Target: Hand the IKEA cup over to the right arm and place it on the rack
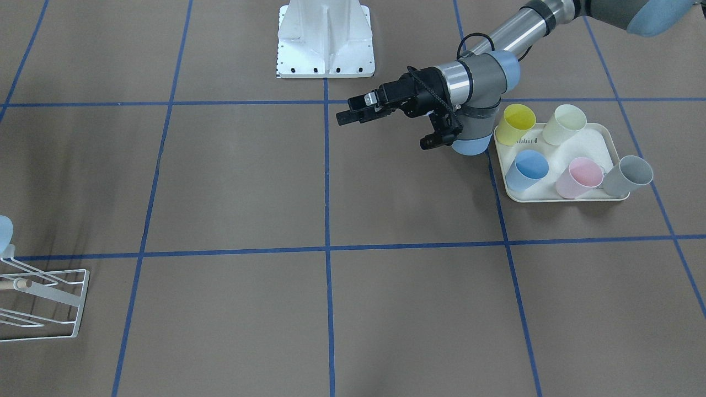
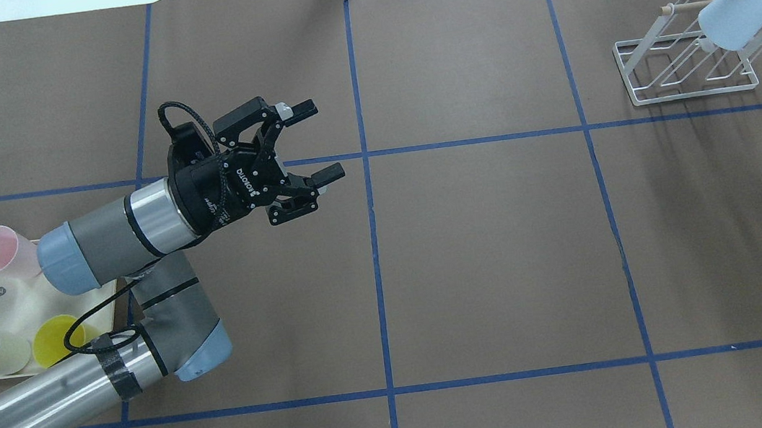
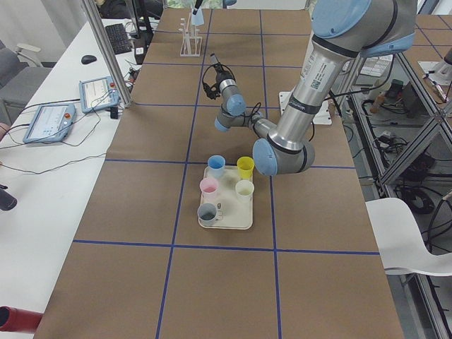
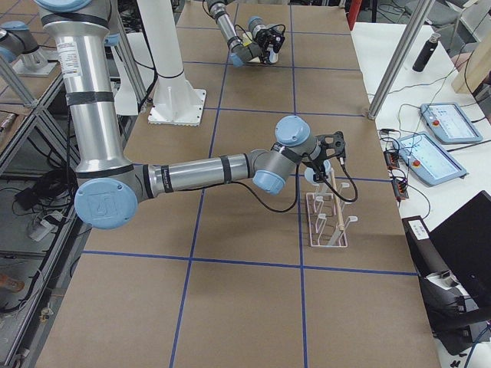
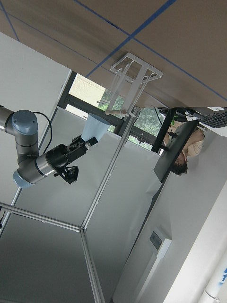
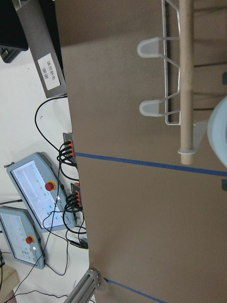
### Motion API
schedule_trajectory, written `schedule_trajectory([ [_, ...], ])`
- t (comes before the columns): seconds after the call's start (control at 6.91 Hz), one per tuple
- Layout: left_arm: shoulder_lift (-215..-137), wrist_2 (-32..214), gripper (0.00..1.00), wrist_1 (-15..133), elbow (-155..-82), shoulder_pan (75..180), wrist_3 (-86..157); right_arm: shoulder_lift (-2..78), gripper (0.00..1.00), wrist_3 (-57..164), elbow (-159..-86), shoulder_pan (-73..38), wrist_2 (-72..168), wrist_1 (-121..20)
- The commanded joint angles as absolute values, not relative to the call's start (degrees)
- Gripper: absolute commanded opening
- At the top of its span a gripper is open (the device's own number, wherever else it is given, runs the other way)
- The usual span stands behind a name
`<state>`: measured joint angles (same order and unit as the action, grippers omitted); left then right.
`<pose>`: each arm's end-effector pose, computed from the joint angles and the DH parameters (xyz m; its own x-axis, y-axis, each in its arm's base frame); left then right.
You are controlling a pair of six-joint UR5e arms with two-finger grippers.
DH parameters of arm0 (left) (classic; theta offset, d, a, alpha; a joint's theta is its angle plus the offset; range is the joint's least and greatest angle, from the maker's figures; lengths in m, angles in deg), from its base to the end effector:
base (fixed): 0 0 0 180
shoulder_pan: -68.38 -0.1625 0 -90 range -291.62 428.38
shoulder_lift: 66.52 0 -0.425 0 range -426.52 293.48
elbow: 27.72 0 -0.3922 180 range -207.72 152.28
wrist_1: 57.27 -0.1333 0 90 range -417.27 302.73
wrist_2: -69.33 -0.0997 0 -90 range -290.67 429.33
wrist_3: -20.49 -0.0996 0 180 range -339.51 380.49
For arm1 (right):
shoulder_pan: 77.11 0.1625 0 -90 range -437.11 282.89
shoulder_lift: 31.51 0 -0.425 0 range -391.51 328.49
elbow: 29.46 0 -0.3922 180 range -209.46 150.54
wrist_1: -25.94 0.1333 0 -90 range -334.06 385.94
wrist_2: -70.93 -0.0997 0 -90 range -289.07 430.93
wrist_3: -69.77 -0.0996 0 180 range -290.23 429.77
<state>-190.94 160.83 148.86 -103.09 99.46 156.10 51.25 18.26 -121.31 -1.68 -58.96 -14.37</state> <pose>0.4523 -0.4252 0.2394 -0.7880 -0.3591 -0.5001 -0.0896 0.8705 -0.4840 -0.0731 -0.5574 0.4765 0.4784 -0.0578 0.8763 -0.3921 0.8788 0.2721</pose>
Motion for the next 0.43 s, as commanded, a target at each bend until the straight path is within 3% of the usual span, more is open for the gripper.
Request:
schedule_trajectory([
  [0.0, -191.0, 160.8, 0.99, 148.8, -103.0, 99.4, 156.1, 52.2, 0.0, 18.4, -120.9, -2.8, -58.4, -14.8],
  [0.29, -190.9, 160.8, 0.99, 148.8, -103.0, 99.4, 156.1, 51.3, 0.0, 18.6, -120.0, -4.1, -57.9, -14.8],
])
